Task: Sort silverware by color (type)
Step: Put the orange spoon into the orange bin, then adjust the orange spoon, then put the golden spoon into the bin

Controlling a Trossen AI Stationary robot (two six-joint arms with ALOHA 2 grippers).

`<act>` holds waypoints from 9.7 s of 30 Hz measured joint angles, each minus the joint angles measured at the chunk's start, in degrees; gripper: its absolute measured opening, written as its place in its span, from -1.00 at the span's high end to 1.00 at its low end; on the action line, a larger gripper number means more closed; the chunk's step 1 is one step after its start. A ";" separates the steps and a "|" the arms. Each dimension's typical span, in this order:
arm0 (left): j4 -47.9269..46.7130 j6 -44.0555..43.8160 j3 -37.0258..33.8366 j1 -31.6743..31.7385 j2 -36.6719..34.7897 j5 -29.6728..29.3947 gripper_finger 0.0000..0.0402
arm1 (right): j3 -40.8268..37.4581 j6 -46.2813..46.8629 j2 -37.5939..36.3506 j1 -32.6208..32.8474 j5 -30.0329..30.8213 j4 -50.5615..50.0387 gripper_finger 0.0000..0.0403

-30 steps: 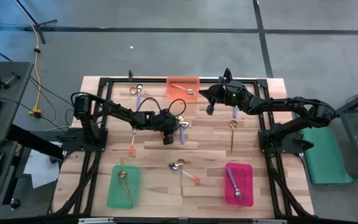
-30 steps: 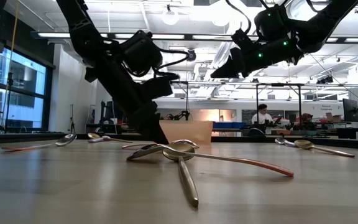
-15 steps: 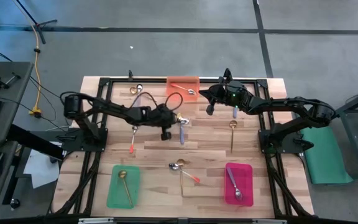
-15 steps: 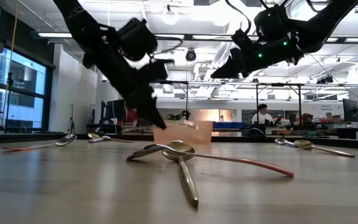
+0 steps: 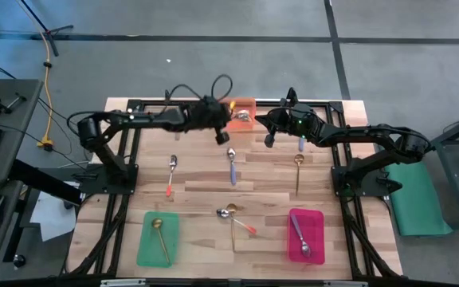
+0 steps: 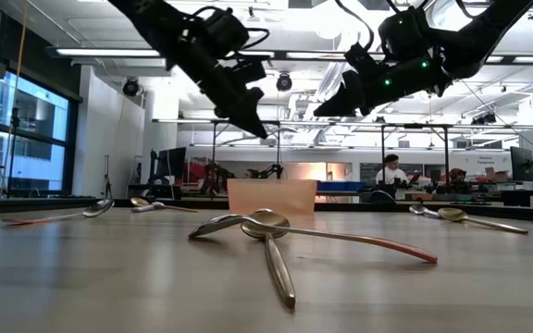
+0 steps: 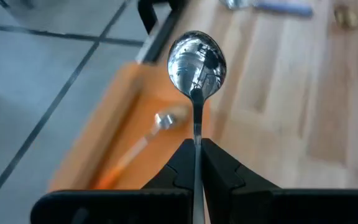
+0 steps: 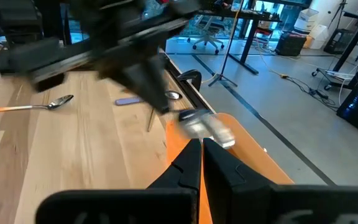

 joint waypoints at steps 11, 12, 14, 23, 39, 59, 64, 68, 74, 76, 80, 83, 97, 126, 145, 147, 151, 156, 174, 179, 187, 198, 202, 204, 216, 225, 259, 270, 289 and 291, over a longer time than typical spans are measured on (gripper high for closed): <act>5.56 -4.17 4.90 8.56 9.81 6.22 0.99 | 0.00 -0.10 0.00 0.00 0.00 -0.09 1.00; 6.08 -4.44 4.87 9.00 10.48 6.22 0.99 | 0.00 -0.10 0.00 0.00 0.00 -0.08 1.00; 8.66 -4.60 4.89 9.53 11.85 6.20 0.99 | 0.00 -0.15 0.00 0.00 0.00 -0.09 1.00; 12.76 -5.71 4.91 10.22 15.19 6.58 1.00 | 0.00 -0.19 0.00 0.00 0.00 -0.08 1.00; 15.08 -6.99 4.91 11.41 18.92 9.26 0.99 | 0.00 -0.13 0.00 0.00 0.00 -0.06 1.00; 15.47 -4.07 3.29 9.95 13.99 7.26 0.99 | 0.00 -0.29 0.00 0.00 0.00 -0.08 1.00; 25.93 -4.86 -4.65 7.19 10.12 7.27 0.99 | 0.00 -1.67 0.00 0.00 0.00 -0.35 1.00; 35.19 -5.99 -12.62 3.85 5.52 7.26 1.00 | 0.00 -1.99 0.00 0.00 0.37 -0.69 1.00; 43.18 -5.15 -23.65 -3.14 -2.85 7.27 1.00 | 0.00 -2.77 -0.05 2.14 6.81 -0.98 1.00; 44.97 -4.39 -27.10 -5.75 -5.70 7.27 1.00 | 0.00 -3.58 -0.36 3.50 8.83 -1.38 1.00; 47.65 -3.55 -33.63 -10.72 -10.66 6.80 1.00 | 0.00 -3.56 -0.98 6.37 10.43 -1.75 1.00; 48.96 -3.67 -37.64 -14.21 -13.70 4.79 1.00 | 0.00 -1.25 -0.98 9.14 10.31 -2.05 1.00; 49.30 -5.58 -47.19 -30.15 -17.69 -2.13 1.00 | 0.00 14.91 5.41 33.07 21.68 -8.34 1.00; 40.17 -5.94 -34.06 -44.10 -4.89 -5.41 0.87 | 0.02 27.94 9.76 50.39 33.38 -12.85 0.37; 67.37 -10.12 -46.80 -28.18 -6.00 10.46 1.00 | 7.50 17.74 9.73 24.34 15.16 -18.17 0.61; 69.42 -10.70 -47.73 -25.80 -6.11 10.44 1.00 | 11.08 15.28 9.73 21.38 13.43 -22.57 0.68; 70.07 -10.68 -48.71 -21.01 -7.80 10.27 1.00 | 18.46 9.85 9.73 15.81 10.57 -32.08 0.81; 70.00 -9.70 -50.11 -13.78 -13.06 10.24 1.00 | 27.13 4.53 11.73 8.91 7.04 -40.89 0.83; 62.65 -8.44 -51.89 10.02 -22.98 18.64 1.00 | 67.96 -13.06 42.74 -6.31 -1.47 -71.80 0.41; 60.55 -8.46 -51.89 13.93 -22.98 19.56 1.00 | 74.57 -15.74 48.34 -7.68 -1.57 -77.07 0.33; 58.38 -8.63 -51.89 18.03 -22.98 19.62 1.00 | 76.59 -17.22 49.68 -9.08 -3.17 -82.13 0.51; 57.22 -11.28 -51.89 20.77 -22.98 19.67 1.00 | 75.49 -16.36 48.63 -10.68 -15.39 -79.67 0.97; 57.22 -11.50 -51.89 20.70 -22.98 19.69 1.00 | 72.16 -14.83 48.87 -9.61 -10.29 -76.60 0.91; 57.22 -11.50 -51.89 20.70 -22.98 19.69 1.00 | 71.49 -13.48 48.94 -8.98 -10.27 -76.19 0.81; 56.75 -11.07 -51.89 20.47 -22.98 21.45 1.00 | 71.27 -5.15 53.03 -8.47 -9.63 -75.13 0.28; 56.29 -10.00 -51.89 20.17 -22.98 22.81 1.00 | 71.47 -4.48 55.54 -8.81 -9.65 -75.72 0.41; 53.83 -8.90 -51.89 20.13 -22.96 22.81 1.00 | 79.41 -7.77 56.00 -9.94 -8.83 -78.37 0.87; 53.20 -8.29 -51.89 19.60 -22.96 22.80 1.00 | 87.24 -8.71 54.38 -8.18 -5.58 -85.30 0.66; 53.46 -6.51 -51.89 13.72 -22.96 22.81 1.00 | 33.87 11.93 18.89 4.94 1.10 -45.66 1.00; 53.47 -6.51 -51.89 12.70 -22.96 22.81 1.00 | 28.44 16.47 13.88 7.86 5.61 -45.66 0.99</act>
